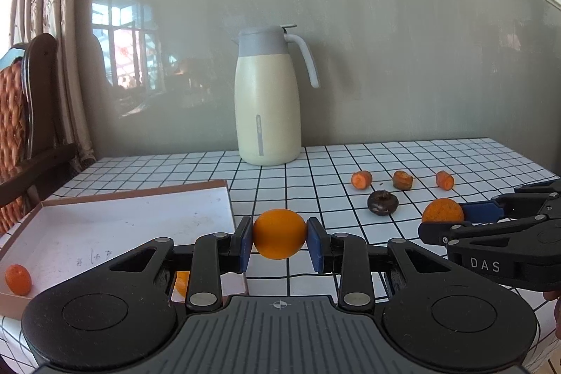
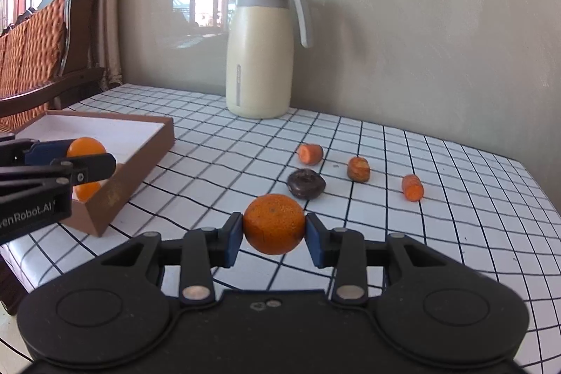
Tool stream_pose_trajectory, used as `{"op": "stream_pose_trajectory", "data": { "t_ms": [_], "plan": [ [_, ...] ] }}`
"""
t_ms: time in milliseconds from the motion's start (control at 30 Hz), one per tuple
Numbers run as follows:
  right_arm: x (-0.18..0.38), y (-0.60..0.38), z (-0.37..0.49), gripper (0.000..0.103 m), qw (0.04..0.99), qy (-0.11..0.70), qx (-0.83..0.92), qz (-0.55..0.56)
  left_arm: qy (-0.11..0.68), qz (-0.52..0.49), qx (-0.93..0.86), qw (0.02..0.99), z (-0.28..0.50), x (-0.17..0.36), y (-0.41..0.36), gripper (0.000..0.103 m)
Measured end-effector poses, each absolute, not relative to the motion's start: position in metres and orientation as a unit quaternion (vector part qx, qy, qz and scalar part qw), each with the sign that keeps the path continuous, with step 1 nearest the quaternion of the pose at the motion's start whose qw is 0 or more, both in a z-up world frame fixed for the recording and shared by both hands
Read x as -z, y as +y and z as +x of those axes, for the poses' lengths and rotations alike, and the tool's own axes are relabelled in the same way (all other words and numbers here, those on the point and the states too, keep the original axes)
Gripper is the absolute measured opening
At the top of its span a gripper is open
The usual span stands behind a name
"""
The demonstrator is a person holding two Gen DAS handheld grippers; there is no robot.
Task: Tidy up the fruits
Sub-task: 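Carry the tangerine and orange over the white tray with both grippers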
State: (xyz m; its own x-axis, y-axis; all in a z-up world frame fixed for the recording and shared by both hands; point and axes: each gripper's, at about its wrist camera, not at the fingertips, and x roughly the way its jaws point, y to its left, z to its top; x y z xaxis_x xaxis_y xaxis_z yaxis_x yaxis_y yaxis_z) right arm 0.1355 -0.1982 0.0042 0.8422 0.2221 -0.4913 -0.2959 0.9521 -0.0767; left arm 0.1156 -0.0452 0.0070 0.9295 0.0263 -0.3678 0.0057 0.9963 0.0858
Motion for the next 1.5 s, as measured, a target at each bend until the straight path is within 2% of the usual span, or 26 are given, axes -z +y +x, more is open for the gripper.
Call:
{"op": "stream_pose_trajectory", "data": {
  "t_ms": [367, 1500],
  "plan": [
    [-0.020, -0.173, 0.131, 0.030, 0.957, 0.223, -0.172, -0.074, 0.175, 0.047, -0.018, 0.983, 0.108, -0.014, -0.029, 0.033],
    [-0.025, -0.060, 0.127, 0.030, 0.934, 0.202, -0.276, -0.107, 0.167, 0.018, -0.134, 0.977, 0.080, -0.016, 0.094, 0.033]
  ]
}}
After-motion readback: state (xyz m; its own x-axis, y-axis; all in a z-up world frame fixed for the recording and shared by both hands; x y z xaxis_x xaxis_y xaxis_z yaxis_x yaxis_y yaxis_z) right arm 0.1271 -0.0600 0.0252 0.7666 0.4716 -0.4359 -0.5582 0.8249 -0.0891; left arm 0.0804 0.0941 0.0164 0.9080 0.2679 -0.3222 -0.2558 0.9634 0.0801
